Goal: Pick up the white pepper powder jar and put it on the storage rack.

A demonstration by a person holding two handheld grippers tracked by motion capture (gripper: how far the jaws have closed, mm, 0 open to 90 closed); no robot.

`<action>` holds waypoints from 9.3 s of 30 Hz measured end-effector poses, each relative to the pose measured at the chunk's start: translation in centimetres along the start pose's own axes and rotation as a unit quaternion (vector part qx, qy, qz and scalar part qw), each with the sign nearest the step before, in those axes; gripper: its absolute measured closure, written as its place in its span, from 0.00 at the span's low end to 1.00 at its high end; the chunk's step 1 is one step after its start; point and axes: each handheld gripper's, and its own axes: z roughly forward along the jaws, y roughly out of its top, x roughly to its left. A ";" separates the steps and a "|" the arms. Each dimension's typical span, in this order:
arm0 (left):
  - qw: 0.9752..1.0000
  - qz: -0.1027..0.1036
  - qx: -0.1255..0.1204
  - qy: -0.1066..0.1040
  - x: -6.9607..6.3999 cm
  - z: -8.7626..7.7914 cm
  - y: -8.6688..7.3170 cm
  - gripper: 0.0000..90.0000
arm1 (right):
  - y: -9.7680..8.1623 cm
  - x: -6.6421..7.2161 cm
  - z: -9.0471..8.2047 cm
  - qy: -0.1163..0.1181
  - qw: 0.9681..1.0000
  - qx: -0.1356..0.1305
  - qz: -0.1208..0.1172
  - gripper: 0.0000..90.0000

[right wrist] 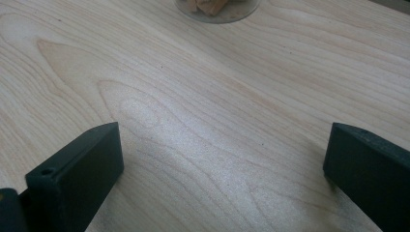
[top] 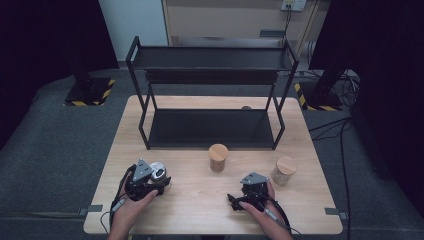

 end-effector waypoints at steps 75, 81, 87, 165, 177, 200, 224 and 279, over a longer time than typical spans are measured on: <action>0.999 0.047 0.022 -0.007 0.5 7.0 8.3 0.32 | 0.0 0.0 0.0 0.000 1.000 0.000 0.000 0.01; 0.999 0.049 0.018 -0.004 0.5 7.5 9.0 0.32 | 0.0 0.0 0.0 0.000 1.000 0.000 0.000 0.01; 0.999 0.047 0.016 -0.003 0.4 8.0 9.4 0.32 | 0.0 0.0 0.0 0.000 1.000 0.001 0.000 0.01; 1.000 -0.004 0.008 0.023 4.8 14.9 12.3 0.32 | 0.0 0.0 0.0 0.001 1.000 0.000 -0.001 0.01; 0.999 -0.020 0.005 0.026 5.4 15.4 11.6 0.32 | 0.0 0.0 0.0 0.001 1.000 0.000 -0.001 0.01; 0.999 -0.049 0.004 0.019 6.0 16.2 10.7 0.32 | 0.0 0.0 0.0 0.001 1.000 0.000 -0.001 0.01; 0.998 -0.030 0.023 0.056 3.6 14.8 10.8 0.09 | 0.0 0.0 0.0 0.001 1.000 0.000 -0.001 0.01; 0.999 -0.014 0.027 0.025 -1.4 6.9 6.2 0.07 | 0.0 0.0 0.0 0.001 1.000 0.001 -0.001 0.01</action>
